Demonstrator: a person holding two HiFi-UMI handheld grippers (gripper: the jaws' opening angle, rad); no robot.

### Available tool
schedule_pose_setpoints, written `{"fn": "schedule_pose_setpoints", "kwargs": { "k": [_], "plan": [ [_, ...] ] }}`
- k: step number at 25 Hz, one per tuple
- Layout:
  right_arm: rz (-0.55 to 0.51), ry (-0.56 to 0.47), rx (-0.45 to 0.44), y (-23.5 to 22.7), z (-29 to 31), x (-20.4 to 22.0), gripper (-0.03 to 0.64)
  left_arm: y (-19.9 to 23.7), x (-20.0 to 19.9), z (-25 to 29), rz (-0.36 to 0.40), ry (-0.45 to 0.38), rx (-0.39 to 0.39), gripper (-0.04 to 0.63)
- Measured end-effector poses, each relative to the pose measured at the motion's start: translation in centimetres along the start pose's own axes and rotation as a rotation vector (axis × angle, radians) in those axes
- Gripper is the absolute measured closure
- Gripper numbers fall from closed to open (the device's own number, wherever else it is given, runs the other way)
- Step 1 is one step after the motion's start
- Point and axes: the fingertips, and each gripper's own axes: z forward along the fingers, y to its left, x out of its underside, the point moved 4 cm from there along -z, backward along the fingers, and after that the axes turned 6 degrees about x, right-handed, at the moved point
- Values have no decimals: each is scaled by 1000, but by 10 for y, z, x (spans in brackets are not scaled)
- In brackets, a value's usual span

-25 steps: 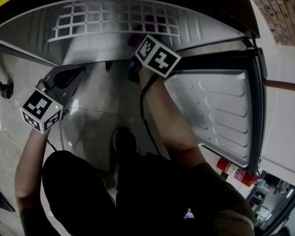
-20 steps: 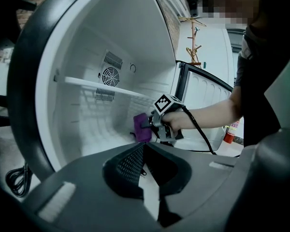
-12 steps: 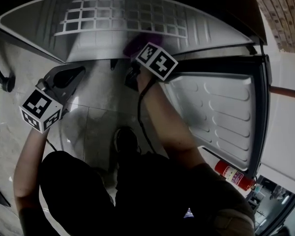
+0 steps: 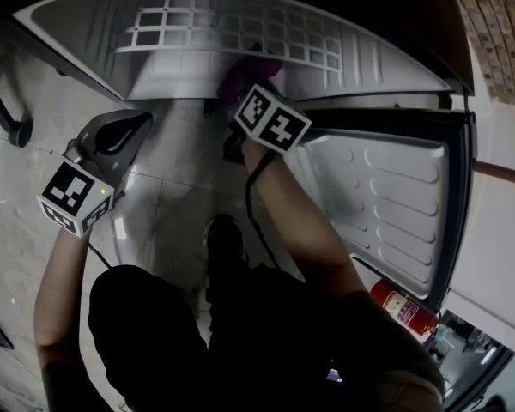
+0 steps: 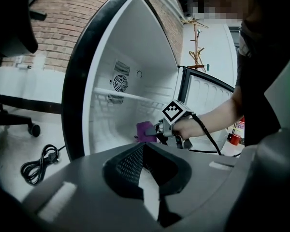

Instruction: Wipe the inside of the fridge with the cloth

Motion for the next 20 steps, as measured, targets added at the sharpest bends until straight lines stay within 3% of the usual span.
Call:
{"fn": "schedule_pose_setpoints", "kwargs": {
  "k": [5, 9, 20],
  "plan": [
    [-23, 83, -23, 19, -47, 2, 540, -28, -34, -25, -45, 15, -12, 578],
    [-80, 147, -52, 37, -95, -1, 540, -52, -66, -48, -30, 31, -15, 578],
    [-167, 224, -110, 84, -228, -53, 540, -111, -179, -106, -103, 21, -46, 578]
  ]
}}
